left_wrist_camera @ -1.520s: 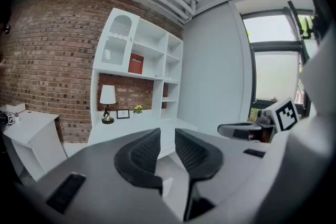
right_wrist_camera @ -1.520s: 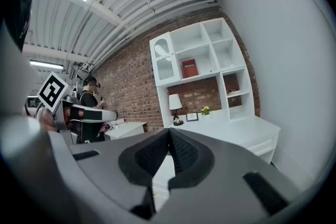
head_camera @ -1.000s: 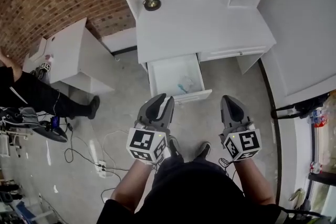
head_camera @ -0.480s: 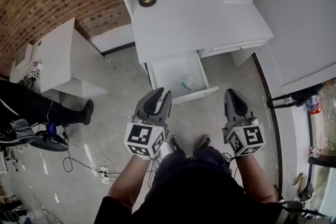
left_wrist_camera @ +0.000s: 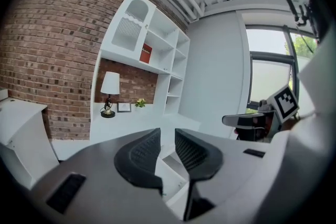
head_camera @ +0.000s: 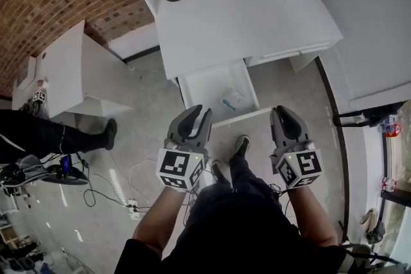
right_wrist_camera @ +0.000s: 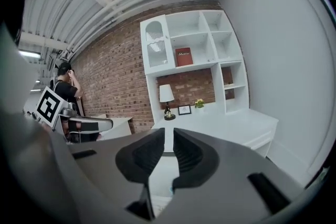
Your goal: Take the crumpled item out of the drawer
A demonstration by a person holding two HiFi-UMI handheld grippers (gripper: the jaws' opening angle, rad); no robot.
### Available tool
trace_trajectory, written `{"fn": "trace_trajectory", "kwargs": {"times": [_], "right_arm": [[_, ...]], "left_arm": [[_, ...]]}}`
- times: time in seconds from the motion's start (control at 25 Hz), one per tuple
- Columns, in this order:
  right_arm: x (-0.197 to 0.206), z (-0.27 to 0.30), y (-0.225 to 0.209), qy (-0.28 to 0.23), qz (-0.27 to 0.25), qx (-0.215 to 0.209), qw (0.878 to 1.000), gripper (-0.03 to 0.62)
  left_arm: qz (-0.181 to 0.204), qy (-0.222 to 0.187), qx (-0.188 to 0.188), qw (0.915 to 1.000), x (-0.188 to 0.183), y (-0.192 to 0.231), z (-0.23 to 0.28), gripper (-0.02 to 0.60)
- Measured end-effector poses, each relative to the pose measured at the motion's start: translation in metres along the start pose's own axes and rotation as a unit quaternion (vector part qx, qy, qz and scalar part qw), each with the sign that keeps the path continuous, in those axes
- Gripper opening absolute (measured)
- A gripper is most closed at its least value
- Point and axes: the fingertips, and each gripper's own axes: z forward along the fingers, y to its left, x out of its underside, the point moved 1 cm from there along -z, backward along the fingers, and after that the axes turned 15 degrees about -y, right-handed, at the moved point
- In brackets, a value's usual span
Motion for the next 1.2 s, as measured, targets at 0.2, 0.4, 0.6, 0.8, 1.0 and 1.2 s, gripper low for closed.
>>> {"fn": "trace_trajectory", "kwargs": {"times": [0.2,0.4,0.6,0.8,1.0,1.2], "right_arm": [[0.017,0.041,-0.031,0.013,0.028,-0.022,0.999,0.057],[0.038,0.073,-0.079,0.035,0.059,-0.026,0.997,0.058],[0.06,0.098,-0.116,0.057,0.077,-0.03,0.995,0.069],[0.083,0.106,-0.141,0.07,0.094,-0.03,0.993,0.071],[0.098,0.106,-0.149,0.078,0.107,-0.018,0.991,0.071],[0.114,0.091,-0.158,0.095,0.106,0.011,0.99,0.072]], "left_arm": [[0.017,0.027,-0.016,0.9994,0.017,0.014,0.049,0.081],[0.036,0.075,-0.01,0.9965,0.05,0.014,0.104,0.081],[0.046,0.129,-0.009,0.9905,0.09,0.018,0.144,0.081],[0.052,0.181,-0.013,0.982,0.133,0.021,0.162,0.081],[0.059,0.248,0.011,0.9668,0.192,0.031,0.169,0.081],[0.066,0.318,0.051,0.9443,0.259,0.037,0.173,0.083]]}}
